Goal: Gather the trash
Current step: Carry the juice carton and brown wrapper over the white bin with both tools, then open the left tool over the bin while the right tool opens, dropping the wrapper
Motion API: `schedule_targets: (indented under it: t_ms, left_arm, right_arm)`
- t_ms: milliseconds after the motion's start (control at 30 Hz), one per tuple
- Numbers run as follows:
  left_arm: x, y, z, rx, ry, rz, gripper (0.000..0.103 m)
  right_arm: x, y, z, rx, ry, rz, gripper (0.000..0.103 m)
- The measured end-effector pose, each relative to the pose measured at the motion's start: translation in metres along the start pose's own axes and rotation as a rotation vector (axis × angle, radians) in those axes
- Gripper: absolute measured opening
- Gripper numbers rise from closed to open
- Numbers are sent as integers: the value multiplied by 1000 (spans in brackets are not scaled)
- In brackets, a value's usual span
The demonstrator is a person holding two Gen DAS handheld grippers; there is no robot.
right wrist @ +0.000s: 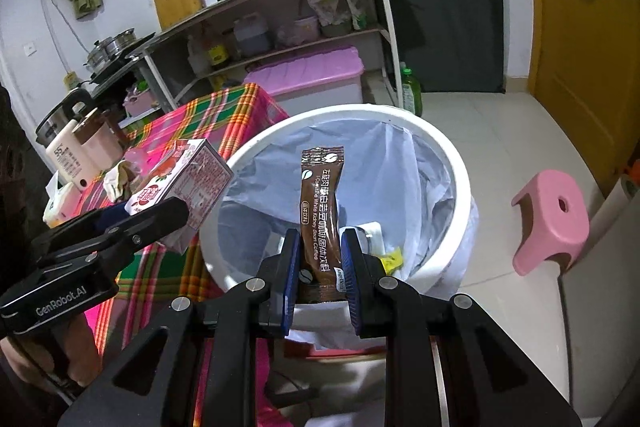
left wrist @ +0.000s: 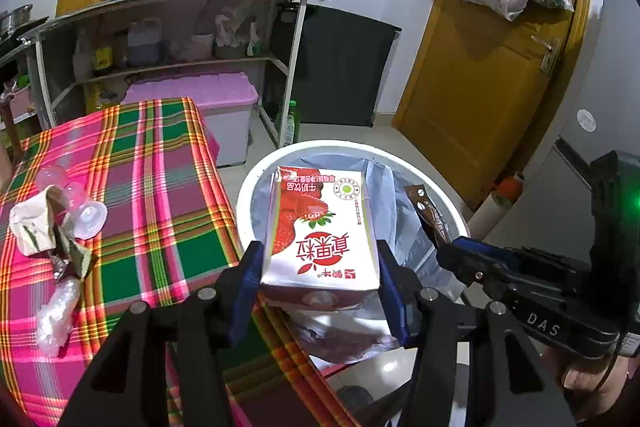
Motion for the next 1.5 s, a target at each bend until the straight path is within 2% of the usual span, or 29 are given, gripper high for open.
schedule_targets:
  t_ms: [433,467,567,600,967,1500]
  left_arm:
    - [15,-4,0,5,11,18,58]
    - [15,-4,0,5,8,15,58]
    - [14,-4,0,5,11,9,59]
    - [13,-5,0,6,9,5,59]
    - [-9,-5,6,-19,21,-29,59]
    - [-58,11,28,-52,-37,-87,59]
  right_arm:
    - [18,-1,-8,17,17,41,23]
    - [18,0,-9,18,20,38,25]
    - [17,-1,-9,22,19,28,40]
    - [16,-1,-9,20,21,25,41]
    - [-3,-3,2,-12,18,-8,41]
    - [-34,6,48,-91,-52,-43,41]
Point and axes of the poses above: each gripper's, at about its wrist camera, not at the fingertips, and x roughly the way its jaws point, z to its left, y to its underside, the point moved 5 cm from there along x, roughly the way its jaws point, and after that the axes turned 1 degree about z, right-handed, at the moved point
